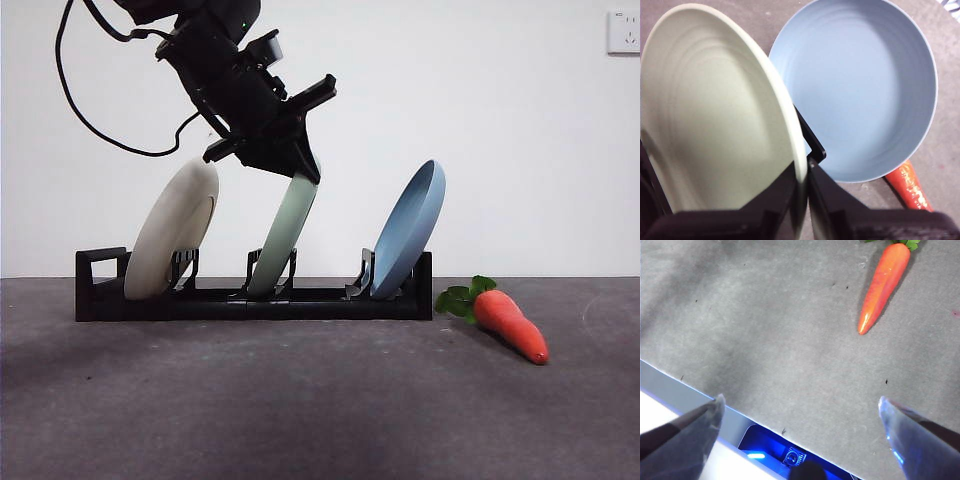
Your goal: Take the green plate from the plate rack,put the plate on the table,take the carrot from the table,put the carrot in the plate
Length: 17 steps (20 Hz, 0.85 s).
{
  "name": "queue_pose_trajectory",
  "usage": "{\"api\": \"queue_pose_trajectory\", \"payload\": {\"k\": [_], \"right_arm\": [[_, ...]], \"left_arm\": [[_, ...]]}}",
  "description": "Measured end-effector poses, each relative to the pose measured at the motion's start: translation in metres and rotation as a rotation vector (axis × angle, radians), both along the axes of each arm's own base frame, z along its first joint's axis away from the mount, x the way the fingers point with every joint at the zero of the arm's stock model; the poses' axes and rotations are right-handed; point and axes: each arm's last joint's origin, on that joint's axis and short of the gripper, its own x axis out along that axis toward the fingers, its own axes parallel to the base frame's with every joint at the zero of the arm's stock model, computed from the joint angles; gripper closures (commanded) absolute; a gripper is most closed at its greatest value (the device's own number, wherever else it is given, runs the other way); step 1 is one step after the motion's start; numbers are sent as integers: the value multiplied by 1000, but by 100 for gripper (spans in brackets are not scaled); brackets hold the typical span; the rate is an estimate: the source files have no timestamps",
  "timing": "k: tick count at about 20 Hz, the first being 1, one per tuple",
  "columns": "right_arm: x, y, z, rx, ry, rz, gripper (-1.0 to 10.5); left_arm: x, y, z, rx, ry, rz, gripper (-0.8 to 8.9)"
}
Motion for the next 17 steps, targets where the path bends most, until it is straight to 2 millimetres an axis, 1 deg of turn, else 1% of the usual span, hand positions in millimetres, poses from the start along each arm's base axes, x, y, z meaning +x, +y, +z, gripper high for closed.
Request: {"api": "queue_pose_trajectory", "payload": {"k": [3,5,7,10,12,14,17], "right_arm": [[0,0,0,0,0,0,258],[0,0,0,0,0,0,258],[0,0,0,0,-1,0,258],[0,0,0,0,-1,0,258],[0,0,0,0,-2,0,258],[0,0,0,0,-2,0,258],[0,0,0,0,-2,0,258]], "left_arm": [[-3,1,7,-29,11,-4,822],[-8,3,17,-46,-7,-11,822],[-13,5,34,-72,-24,-34,822],[-24,7,66,-116,-67,-71,822],[-40,12,84,-112,-80,-84,821],[-61,17,102,-81,-102,-108,821],[-107,22,130,76,-174,-114,821]]}}
